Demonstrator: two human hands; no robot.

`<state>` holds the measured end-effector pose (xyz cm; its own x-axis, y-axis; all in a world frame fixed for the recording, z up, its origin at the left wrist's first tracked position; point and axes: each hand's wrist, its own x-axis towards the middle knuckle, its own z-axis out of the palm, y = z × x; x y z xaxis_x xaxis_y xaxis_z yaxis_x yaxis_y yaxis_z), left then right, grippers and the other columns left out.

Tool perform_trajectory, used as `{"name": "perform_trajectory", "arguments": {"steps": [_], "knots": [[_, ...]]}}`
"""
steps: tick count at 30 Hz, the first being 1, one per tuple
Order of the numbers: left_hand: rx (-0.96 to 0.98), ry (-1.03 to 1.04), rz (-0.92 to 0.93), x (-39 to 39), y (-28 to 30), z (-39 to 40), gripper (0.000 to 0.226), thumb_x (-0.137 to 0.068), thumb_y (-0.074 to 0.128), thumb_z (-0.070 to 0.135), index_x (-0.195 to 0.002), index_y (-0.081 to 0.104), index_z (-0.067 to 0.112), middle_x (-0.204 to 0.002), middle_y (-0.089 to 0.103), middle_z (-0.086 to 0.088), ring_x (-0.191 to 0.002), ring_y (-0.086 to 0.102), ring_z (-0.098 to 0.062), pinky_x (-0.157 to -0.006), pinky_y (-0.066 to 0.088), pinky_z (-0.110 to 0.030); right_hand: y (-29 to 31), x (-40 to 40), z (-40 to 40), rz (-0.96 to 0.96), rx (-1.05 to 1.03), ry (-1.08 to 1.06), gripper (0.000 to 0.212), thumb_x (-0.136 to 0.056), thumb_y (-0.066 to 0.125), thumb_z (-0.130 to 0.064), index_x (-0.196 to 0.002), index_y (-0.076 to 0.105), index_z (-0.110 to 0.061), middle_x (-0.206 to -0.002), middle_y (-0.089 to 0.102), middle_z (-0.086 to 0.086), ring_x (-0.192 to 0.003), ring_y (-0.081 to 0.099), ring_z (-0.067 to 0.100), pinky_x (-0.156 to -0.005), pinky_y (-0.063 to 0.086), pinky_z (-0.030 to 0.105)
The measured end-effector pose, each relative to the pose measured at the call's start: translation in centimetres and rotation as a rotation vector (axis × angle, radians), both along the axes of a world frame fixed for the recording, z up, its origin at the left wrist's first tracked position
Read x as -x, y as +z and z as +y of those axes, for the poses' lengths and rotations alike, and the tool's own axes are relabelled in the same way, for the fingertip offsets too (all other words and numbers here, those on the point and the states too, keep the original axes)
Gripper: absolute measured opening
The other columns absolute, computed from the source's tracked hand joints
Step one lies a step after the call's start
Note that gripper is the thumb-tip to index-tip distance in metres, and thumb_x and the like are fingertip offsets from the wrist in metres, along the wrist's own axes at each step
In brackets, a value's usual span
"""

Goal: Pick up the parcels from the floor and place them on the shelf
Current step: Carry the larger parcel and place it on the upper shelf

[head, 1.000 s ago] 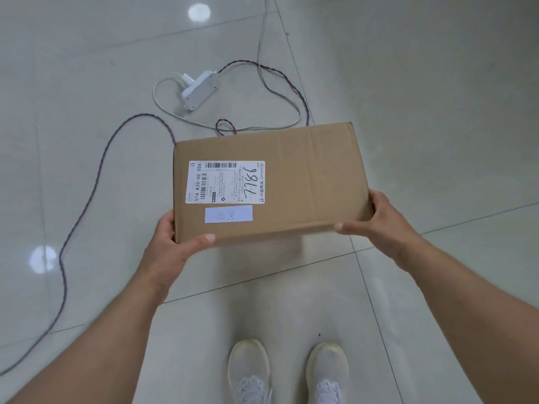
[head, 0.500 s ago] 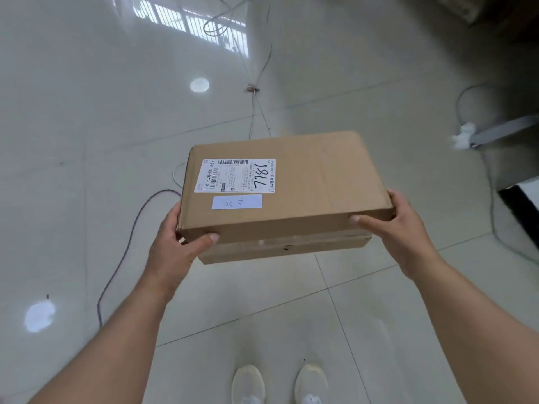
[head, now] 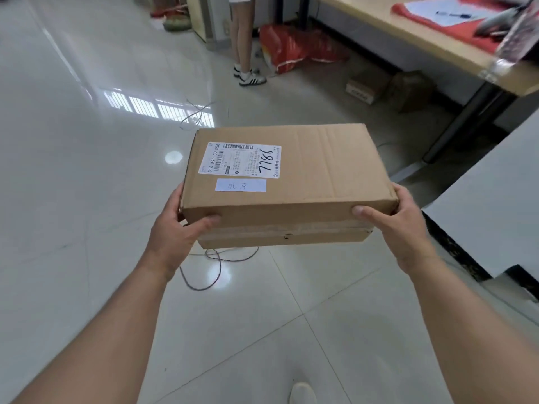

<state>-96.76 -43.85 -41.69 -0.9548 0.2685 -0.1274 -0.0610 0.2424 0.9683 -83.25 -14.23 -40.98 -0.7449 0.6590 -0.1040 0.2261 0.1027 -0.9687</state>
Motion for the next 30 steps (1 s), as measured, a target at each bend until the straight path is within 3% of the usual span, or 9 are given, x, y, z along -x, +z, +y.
{"name": "perform_trajectory", "arguments": {"steps": [4, 9, 14, 16, 19, 21, 23, 27, 30], "knots": [[-0.016, -0.083, 0.072, -2.7, 5.1, 0.5, 0.075, -0.067, 0.078, 0.014, -0.131, 0.048, 0.039, -0.103, 0.064, 0.013, -0.095, 0.06, -0.007, -0.082, 0.046, -0.022, 5.5, -5.3, -0.8, 0.039, -0.047, -0.075, 0.065, -0.075, 0.075, -0.01, -0.132, 0.044, -0.017, -0.095, 0.055, -0.016, -0.082, 0.054, -0.002, -0.059, 0.047, 0.007], [-0.029, -0.191, 0.143, -6.8, 10.7, 1.3, 0.066, -0.072, 0.075, 0.012, -0.124, 0.049, 0.043, -0.101, 0.063, 0.017, -0.092, 0.059, -0.002, -0.068, 0.046, -0.009, 10.4, -12.1, -1.8, 0.071, -0.09, -0.19, 0.066, -0.073, 0.076, -0.016, -0.132, 0.045, -0.016, -0.097, 0.054, -0.016, -0.086, 0.054, 0.0, -0.066, 0.045, 0.015], [-0.054, -0.302, 0.162, -11.5, 15.0, 2.4, 0.066, -0.065, 0.08, 0.02, -0.112, 0.049, 0.053, -0.103, 0.063, 0.015, -0.094, 0.058, -0.002, -0.071, 0.045, -0.016, 14.1, -19.5, -2.6, 0.082, -0.083, -0.306, 0.054, -0.072, 0.078, -0.016, -0.119, 0.05, -0.02, -0.096, 0.058, -0.011, -0.089, 0.058, 0.011, -0.07, 0.047, 0.022], [-0.067, -0.34, 0.177, -13.5, 16.4, 3.2, 0.066, -0.069, 0.079, 0.017, -0.118, 0.049, 0.049, -0.106, 0.063, 0.014, -0.094, 0.058, -0.001, -0.072, 0.044, -0.015, 15.4, -22.6, -2.7, 0.088, -0.081, -0.347, 0.055, -0.068, 0.08, -0.021, -0.115, 0.051, -0.022, -0.095, 0.06, -0.009, -0.089, 0.059, 0.015, -0.072, 0.048, 0.028], [-0.096, -0.396, 0.201, -16.9, 18.8, 4.5, 0.07, -0.071, 0.077, 0.014, -0.131, 0.047, 0.037, -0.108, 0.062, 0.01, -0.091, 0.059, 0.002, -0.069, 0.046, -0.01, 17.7, -27.1, -2.9, 0.116, -0.106, -0.407, 0.055, -0.068, 0.08, -0.02, -0.115, 0.052, -0.022, -0.094, 0.06, -0.01, -0.085, 0.058, 0.007, -0.068, 0.046, 0.021], [-0.115, -0.438, 0.24, -19.3, 20.4, 5.4, 0.07, -0.072, 0.075, 0.01, -0.132, 0.048, 0.032, -0.106, 0.063, 0.012, -0.083, 0.059, 0.011, -0.063, 0.046, -0.005, 19.1, -30.3, -2.9, 0.135, -0.123, -0.438, 0.054, -0.069, 0.08, -0.019, -0.114, 0.052, -0.023, -0.095, 0.06, -0.01, -0.087, 0.058, 0.009, -0.072, 0.048, 0.024], [-0.122, -0.477, 0.277, -22.0, 21.8, 6.4, 0.07, -0.073, 0.075, 0.011, -0.134, 0.047, 0.032, -0.105, 0.063, 0.014, -0.083, 0.059, 0.011, -0.063, 0.046, -0.004, 20.3, -33.9, -2.8, 0.15, -0.132, -0.474, 0.057, -0.067, 0.08, -0.02, -0.116, 0.052, -0.024, -0.095, 0.06, -0.01, -0.087, 0.059, 0.011, -0.072, 0.049, 0.027], [-0.118, -0.551, 0.331, -28.5, 24.0, 8.5, 0.072, -0.073, 0.076, 0.017, -0.133, 0.044, 0.038, -0.104, 0.062, 0.018, -0.086, 0.057, 0.008, -0.064, 0.043, -0.003, 22.6, -42.0, -2.6, 0.179, -0.175, -0.552, 0.056, -0.073, 0.077, -0.014, -0.122, 0.051, -0.02, -0.098, 0.061, -0.009, -0.085, 0.057, -0.001, -0.063, 0.044, 0.011], [-0.135, -0.621, 0.356, -33.9, 25.3, 10.6, 0.078, -0.068, 0.081, 0.019, -0.134, 0.043, 0.036, -0.11, 0.063, 0.008, -0.083, 0.059, 0.009, -0.061, 0.043, -0.001, 24.1, -48.8, -2.6, 0.178, -0.223, -0.627, 0.055, -0.074, 0.077, -0.016, -0.122, 0.051, -0.021, -0.096, 0.059, -0.012, -0.084, 0.055, -0.003, -0.06, 0.044, 0.009]]}}
